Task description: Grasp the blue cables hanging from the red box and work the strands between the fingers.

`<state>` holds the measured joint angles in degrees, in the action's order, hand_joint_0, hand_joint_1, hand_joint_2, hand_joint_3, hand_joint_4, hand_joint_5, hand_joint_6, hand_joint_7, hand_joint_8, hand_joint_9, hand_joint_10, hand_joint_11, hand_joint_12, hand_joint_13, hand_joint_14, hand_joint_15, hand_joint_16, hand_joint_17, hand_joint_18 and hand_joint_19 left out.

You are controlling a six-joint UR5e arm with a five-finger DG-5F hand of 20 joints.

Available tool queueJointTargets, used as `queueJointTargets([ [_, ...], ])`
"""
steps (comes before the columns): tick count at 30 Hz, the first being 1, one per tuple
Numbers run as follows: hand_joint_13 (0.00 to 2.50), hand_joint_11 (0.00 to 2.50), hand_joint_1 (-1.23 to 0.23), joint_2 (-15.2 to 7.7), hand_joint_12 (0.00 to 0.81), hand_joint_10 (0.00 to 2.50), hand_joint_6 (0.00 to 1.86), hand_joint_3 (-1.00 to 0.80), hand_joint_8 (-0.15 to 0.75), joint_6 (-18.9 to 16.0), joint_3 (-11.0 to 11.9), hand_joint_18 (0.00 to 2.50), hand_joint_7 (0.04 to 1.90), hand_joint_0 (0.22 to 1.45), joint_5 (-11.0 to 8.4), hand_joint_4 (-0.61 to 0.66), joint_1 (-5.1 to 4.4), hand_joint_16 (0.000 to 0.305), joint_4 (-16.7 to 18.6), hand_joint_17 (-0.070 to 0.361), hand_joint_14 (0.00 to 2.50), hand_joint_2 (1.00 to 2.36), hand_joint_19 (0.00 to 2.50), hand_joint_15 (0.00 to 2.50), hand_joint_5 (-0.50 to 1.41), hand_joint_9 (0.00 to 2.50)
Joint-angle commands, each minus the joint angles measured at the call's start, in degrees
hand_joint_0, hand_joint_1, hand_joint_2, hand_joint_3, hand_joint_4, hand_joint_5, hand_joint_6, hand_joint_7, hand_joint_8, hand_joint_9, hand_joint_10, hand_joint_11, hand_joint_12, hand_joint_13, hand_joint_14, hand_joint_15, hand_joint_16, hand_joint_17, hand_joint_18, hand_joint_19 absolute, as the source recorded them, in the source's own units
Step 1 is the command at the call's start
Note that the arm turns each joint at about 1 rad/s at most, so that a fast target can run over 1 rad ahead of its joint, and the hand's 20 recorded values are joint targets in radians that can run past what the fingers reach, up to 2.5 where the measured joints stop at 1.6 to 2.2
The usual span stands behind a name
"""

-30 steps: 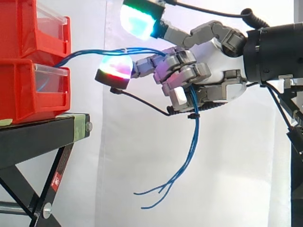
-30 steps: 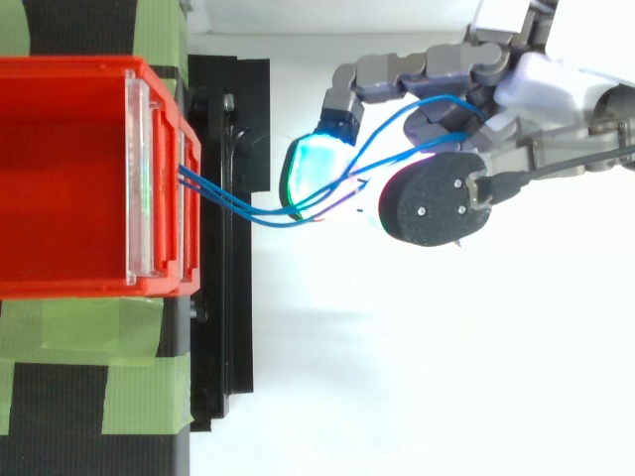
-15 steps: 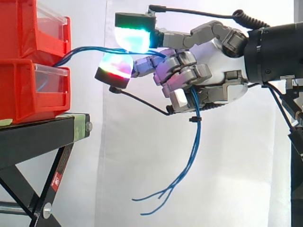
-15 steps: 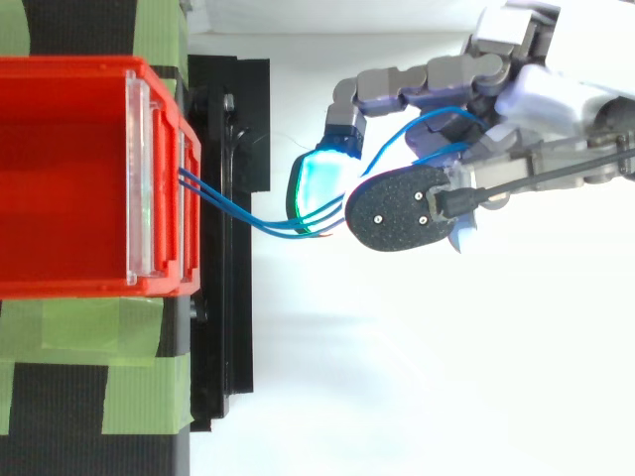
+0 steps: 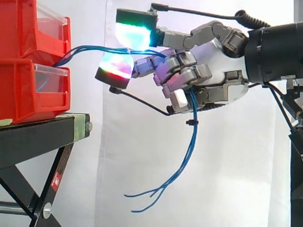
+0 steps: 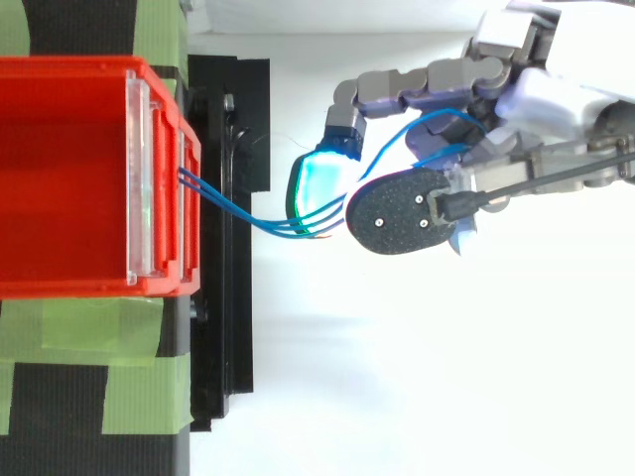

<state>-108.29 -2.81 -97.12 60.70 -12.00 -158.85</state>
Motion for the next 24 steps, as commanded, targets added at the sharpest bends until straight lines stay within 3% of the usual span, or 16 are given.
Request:
queueJointTargets([
  [1, 1.37, 2.5, -0.67, -0.1, 0.546, 2.5, 0.0, -0.74, 0.43, 0.0, 0.0, 1.59, 1.45, 0.8, -0.05, 0.15, -0.04, 0.073, -0.3, 0.164, 2.5, 1.01, 0.4, 1.51, 0.48, 0.95],
  [8, 1.37, 2.5, -0.68, 0.0, 0.546, 2.5, 0.24, -0.8, 0.43, 0.0, 0.0, 1.59, 1.4, 0.81, -0.05, 0.14, -0.13, 0.073, -1.0, 0.164, 2.5, 1.01, 0.4, 1.51, 0.46, 0.95],
  [13, 1.37, 2.5, -0.69, 0.0, 0.546, 2.5, 0.35, -0.66, 0.43, 0.0, 0.0, 1.59, 1.38, 0.84, -0.05, 0.11, -0.13, 0.073, -1.2, 0.164, 2.5, 1.01, 0.4, 1.51, 0.47, 0.95],
  [17, 1.37, 2.5, -0.7, 0.0, 0.546, 2.5, 0.31, -0.49, 0.43, 0.0, 0.1, 1.59, 1.38, 0.83, -0.05, 0.08, -0.13, 0.073, -1.2, 0.164, 2.5, 1.02, 0.4, 1.51, 0.5, 0.95],
  [18, 1.37, 2.5, -0.7, 0.0, 0.546, 2.5, 0.23, -0.45, 0.43, 0.0, 0.0, 1.59, 1.42, 0.83, -0.05, 0.08, -0.13, 0.073, -1.2, 0.164, 2.5, 1.02, 0.4, 1.51, 0.51, 0.95],
  [24, 1.37, 2.5, -0.7, 0.0, 0.546, 2.5, 0.03, -0.39, 0.43, 0.0, 0.0, 1.59, 1.48, 0.85, -0.05, 0.12, -0.13, 0.073, -1.1, 0.164, 2.5, 1.02, 0.4, 1.51, 0.53, 0.95],
])
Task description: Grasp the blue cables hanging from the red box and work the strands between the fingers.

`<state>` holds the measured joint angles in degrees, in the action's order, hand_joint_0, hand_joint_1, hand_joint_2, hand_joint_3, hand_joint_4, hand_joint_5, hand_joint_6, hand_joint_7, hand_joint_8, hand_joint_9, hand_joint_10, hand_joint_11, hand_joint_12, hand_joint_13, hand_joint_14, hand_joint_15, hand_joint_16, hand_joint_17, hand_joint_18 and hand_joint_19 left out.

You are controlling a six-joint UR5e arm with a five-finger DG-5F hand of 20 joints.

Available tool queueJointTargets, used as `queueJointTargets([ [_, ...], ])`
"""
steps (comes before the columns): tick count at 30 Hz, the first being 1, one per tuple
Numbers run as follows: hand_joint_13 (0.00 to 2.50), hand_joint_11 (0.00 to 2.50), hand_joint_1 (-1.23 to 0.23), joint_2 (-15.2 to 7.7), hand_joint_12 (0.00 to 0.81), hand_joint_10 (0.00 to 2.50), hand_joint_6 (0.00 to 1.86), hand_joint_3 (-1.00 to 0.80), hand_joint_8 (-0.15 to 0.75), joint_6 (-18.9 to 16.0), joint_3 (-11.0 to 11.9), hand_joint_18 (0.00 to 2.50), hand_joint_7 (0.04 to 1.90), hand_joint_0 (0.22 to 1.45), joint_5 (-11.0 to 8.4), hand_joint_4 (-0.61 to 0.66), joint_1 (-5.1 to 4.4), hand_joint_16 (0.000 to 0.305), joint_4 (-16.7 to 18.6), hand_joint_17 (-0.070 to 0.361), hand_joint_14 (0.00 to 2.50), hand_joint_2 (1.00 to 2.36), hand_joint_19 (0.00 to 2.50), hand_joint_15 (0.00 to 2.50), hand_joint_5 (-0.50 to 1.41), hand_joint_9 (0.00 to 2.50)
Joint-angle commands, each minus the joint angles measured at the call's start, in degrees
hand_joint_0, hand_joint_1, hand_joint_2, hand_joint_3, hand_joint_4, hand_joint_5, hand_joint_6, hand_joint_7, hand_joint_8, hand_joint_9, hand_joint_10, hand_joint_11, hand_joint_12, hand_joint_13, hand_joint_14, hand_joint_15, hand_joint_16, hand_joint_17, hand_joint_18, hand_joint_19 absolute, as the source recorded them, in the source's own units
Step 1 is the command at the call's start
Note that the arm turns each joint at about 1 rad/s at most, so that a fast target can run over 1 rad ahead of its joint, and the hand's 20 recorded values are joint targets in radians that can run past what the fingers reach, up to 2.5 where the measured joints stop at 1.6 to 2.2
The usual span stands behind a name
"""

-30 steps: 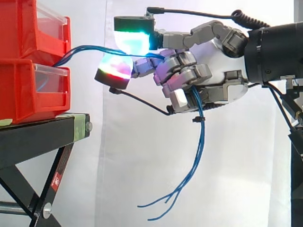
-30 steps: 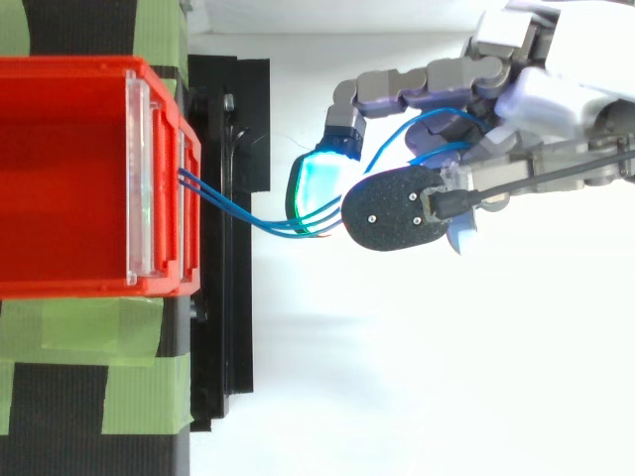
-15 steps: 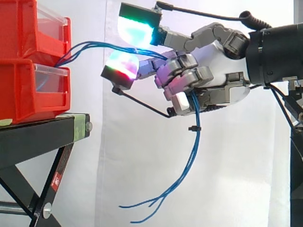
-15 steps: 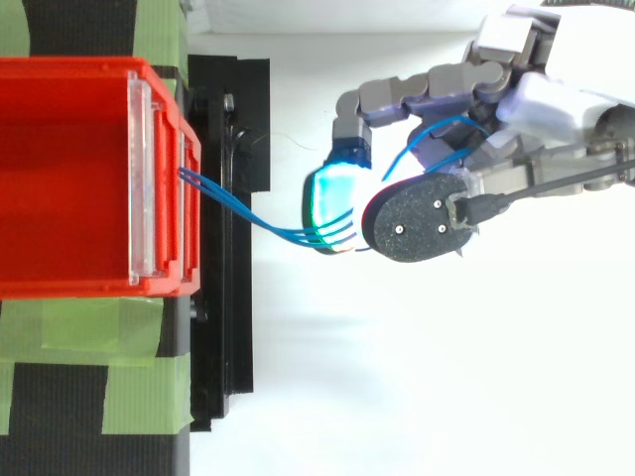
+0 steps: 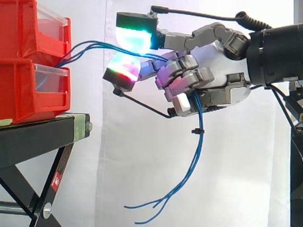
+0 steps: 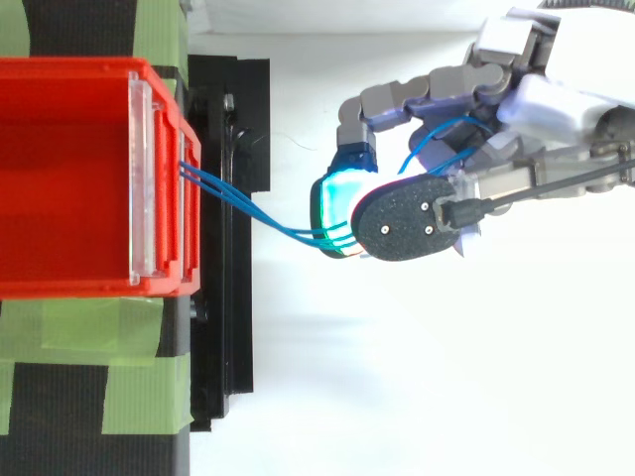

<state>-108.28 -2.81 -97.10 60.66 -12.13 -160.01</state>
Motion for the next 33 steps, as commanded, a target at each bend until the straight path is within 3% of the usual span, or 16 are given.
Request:
queueJointTargets([
  [1, 1.37, 2.5, -0.7, -0.1, 0.546, 2.5, 0.02, -0.38, 0.43, 0.0, 0.0, 1.59, 1.47, 0.85, -0.01, 0.12, 0.0, 0.073, 0.1, 0.164, 2.5, 1.02, 0.4, 1.51, 0.53, 0.95],
  [14, 1.37, 2.5, -0.73, 0.0, 0.546, 2.5, 0.0, -0.15, 0.43, 0.0, 0.0, 1.59, 1.43, 0.88, -0.28, 0.15, 0.0, 0.073, 0.0, 0.164, 2.5, 1.02, 0.4, 1.51, 0.46, 0.95],
  [23, 1.37, 2.5, -0.74, -0.1, 0.546, 2.5, 0.01, 0.02, 0.43, 0.0, 0.0, 1.59, 1.44, 1.0, -0.28, 0.13, 0.0, 0.073, 0.0, 0.164, 2.5, 1.02, 0.4, 1.51, 0.46, 0.95],
  [30, 1.37, 2.5, -0.74, -0.1, 0.546, 2.5, 0.13, 0.08, 0.43, 0.0, 0.0, 1.59, 1.42, 1.12, -0.28, 0.1, 0.0, 0.073, -0.1, 0.164, 2.5, 1.02, 0.4, 1.51, 0.46, 0.95],
  [33, 1.37, 2.5, -0.74, 0.0, 0.546, 2.5, 0.22, 0.12, 0.43, 0.3, 0.0, 1.59, 1.41, 1.11, -0.28, 0.09, 0.0, 0.073, -0.1, 0.164, 2.5, 1.02, 0.4, 1.51, 0.44, 0.95],
])
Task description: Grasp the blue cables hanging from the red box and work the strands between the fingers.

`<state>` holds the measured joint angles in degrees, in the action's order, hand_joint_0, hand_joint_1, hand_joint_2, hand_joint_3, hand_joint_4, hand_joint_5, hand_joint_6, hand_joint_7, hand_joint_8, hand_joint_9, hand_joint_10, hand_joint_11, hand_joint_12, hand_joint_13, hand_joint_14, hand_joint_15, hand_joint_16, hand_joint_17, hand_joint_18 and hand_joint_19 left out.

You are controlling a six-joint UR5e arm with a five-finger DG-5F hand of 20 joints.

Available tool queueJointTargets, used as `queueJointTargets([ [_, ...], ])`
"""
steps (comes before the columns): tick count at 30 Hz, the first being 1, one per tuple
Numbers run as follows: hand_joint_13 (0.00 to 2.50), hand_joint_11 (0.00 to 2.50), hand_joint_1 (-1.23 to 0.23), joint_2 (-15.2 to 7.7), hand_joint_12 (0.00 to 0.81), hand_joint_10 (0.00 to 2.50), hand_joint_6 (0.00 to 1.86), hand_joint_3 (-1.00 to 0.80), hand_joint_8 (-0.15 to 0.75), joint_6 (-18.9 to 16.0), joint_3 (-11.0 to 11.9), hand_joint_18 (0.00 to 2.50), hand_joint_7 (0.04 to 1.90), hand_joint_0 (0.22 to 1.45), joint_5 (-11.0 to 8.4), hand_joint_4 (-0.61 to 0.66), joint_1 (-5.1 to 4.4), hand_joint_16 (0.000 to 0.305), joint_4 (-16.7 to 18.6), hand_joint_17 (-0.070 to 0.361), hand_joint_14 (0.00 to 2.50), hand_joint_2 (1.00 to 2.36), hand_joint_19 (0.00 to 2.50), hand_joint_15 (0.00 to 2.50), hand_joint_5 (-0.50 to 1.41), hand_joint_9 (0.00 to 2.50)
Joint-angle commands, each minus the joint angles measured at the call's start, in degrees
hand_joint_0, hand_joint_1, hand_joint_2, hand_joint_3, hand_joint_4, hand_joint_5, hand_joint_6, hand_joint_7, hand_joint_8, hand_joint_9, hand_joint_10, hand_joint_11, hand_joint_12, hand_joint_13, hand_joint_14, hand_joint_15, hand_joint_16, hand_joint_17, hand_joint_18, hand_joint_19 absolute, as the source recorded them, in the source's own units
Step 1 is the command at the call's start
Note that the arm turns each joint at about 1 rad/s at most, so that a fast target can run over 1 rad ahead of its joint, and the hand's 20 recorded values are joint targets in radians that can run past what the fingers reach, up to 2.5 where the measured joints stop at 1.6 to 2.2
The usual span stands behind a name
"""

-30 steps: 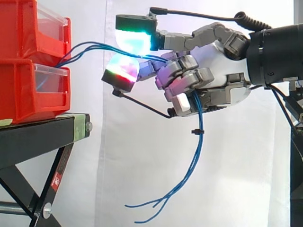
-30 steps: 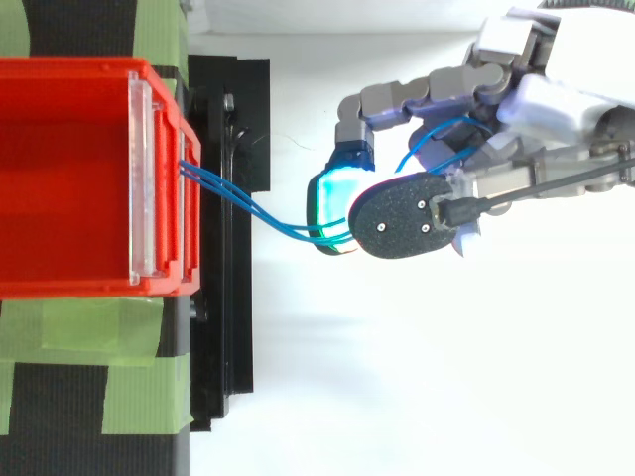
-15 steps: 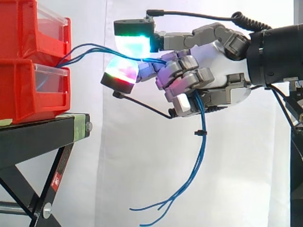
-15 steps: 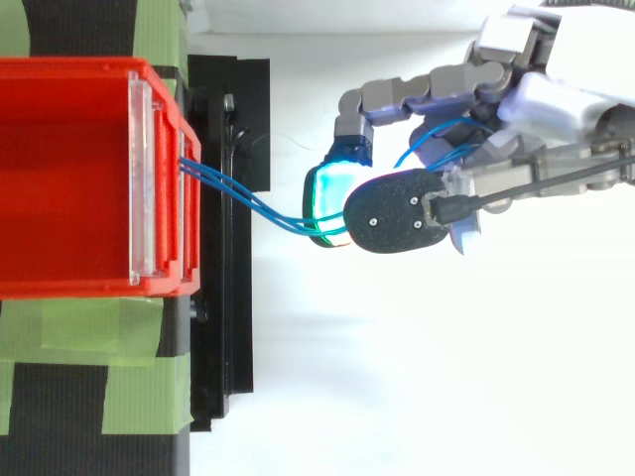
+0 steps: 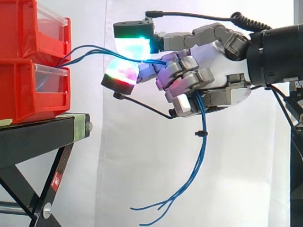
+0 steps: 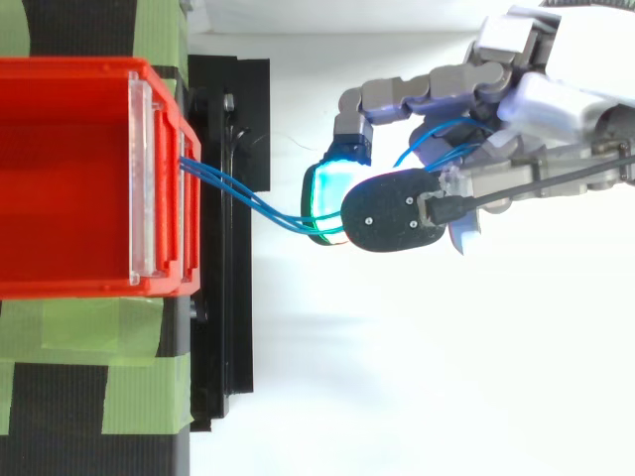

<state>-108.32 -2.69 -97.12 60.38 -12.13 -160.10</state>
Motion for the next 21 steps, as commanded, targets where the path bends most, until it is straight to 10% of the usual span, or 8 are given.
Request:
queueJointTargets([
  [1, 1.37, 2.5, -0.75, -0.1, 0.546, 2.5, 0.24, 0.12, 0.43, 0.3, 0.0, 1.59, 1.41, 1.11, 0.0, 0.08, -0.08, 0.073, 0.1, 0.164, 2.5, 1.02, 0.4, 1.51, 0.44, 0.95],
  [8, 1.37, 2.5, -0.77, -0.1, 0.546, 2.5, 1.17, 0.34, 0.43, 2.7, 0.0, 1.59, 1.18, 1.09, 0.09, 0.03, -0.87, 0.073, 0.2, 0.164, 2.5, 1.17, 0.4, 1.51, 0.19, 0.95],
  [16, 1.37, 2.5, -0.8, -0.1, 0.546, 2.5, 1.28, 0.14, 0.43, 3.3, 0.0, 1.59, 1.07, 0.82, 0.0, 0.07, -1.14, 0.073, 0.4, 0.164, 2.5, 1.33, 0.4, 1.51, 0.1, 0.95],
  [21, 1.37, 2.5, -0.77, -0.1, 0.546, 2.5, 1.31, 0.13, 0.43, 3.2, 0.0, 1.59, 1.08, 0.79, -0.09, 0.03, -1.23, 0.073, 0.2, 0.164, 2.5, 1.19, 0.4, 1.51, 0.12, 0.95],
])
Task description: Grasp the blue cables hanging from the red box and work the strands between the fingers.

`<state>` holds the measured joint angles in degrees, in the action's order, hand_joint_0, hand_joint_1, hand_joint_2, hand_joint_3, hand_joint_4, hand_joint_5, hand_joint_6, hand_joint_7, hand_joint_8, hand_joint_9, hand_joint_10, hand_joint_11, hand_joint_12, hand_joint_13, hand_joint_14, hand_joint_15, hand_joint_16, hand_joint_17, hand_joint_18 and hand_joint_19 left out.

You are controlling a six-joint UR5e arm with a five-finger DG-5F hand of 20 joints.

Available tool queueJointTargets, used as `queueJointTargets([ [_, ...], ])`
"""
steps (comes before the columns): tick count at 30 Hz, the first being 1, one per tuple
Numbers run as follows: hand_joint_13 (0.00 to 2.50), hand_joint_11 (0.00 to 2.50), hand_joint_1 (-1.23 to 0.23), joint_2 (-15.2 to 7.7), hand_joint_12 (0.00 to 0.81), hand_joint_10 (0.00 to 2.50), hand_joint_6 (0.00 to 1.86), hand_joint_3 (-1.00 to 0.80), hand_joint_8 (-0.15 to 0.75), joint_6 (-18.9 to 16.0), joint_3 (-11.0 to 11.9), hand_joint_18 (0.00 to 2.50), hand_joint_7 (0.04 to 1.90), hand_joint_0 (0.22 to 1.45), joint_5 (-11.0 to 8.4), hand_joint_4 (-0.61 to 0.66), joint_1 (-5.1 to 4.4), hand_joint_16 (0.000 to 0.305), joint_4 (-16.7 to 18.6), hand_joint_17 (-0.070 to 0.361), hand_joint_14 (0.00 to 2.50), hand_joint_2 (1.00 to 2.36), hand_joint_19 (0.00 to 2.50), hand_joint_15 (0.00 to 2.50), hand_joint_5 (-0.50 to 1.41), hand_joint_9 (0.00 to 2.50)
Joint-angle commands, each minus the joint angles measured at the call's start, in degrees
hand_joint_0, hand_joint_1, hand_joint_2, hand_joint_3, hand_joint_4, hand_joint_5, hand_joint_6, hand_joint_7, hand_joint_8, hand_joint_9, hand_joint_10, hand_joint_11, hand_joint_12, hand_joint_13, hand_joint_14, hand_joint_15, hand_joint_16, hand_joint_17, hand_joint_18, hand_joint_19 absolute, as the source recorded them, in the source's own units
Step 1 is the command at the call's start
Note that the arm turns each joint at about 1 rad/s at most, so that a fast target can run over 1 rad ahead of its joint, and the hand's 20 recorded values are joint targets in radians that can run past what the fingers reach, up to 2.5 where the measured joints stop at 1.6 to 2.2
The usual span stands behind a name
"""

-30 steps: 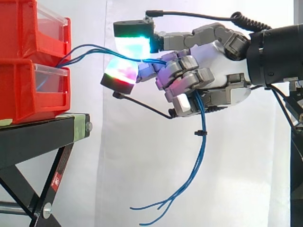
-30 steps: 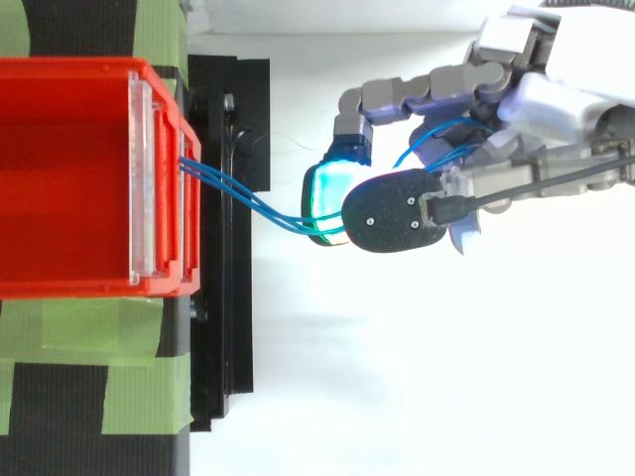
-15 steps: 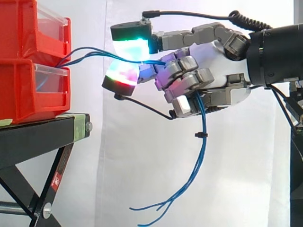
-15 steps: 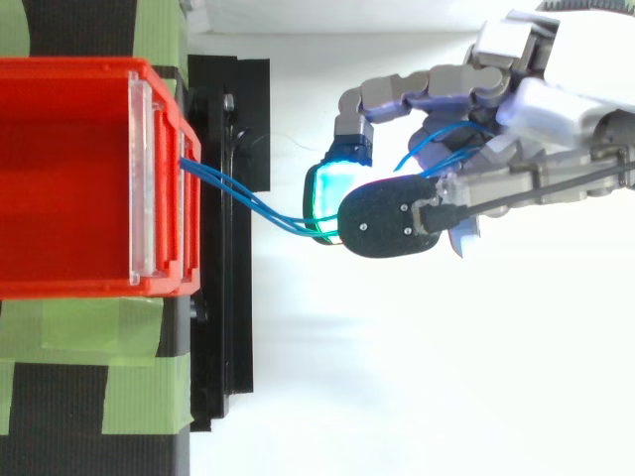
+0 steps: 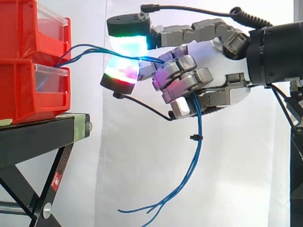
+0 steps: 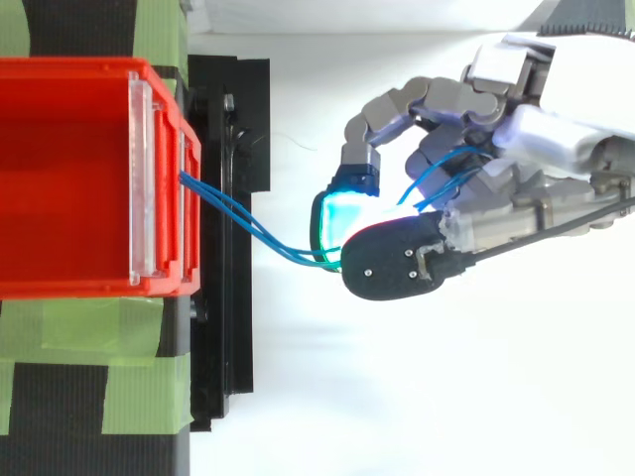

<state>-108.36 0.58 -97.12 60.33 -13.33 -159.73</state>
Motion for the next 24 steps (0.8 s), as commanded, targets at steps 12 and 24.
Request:
queueJointTargets([
  [12, 1.37, 2.5, -0.64, 0.0, 0.546, 2.5, 1.38, -0.03, 0.43, 0.0, 0.0, 1.59, 1.09, 0.78, -0.04, 0.01, -0.03, 0.073, -0.2, 0.164, 2.5, 1.36, 0.4, 1.51, 0.06, 0.95],
  [24, 1.37, 2.5, -0.59, 0.0, 0.546, 2.5, 0.01, 0.05, 0.43, -0.1, 0.0, 1.59, 1.39, 1.09, -0.04, 0.23, 0.06, 0.073, -1.2, 0.164, 2.5, 1.01, 0.4, 1.51, 0.51, 0.95],
])
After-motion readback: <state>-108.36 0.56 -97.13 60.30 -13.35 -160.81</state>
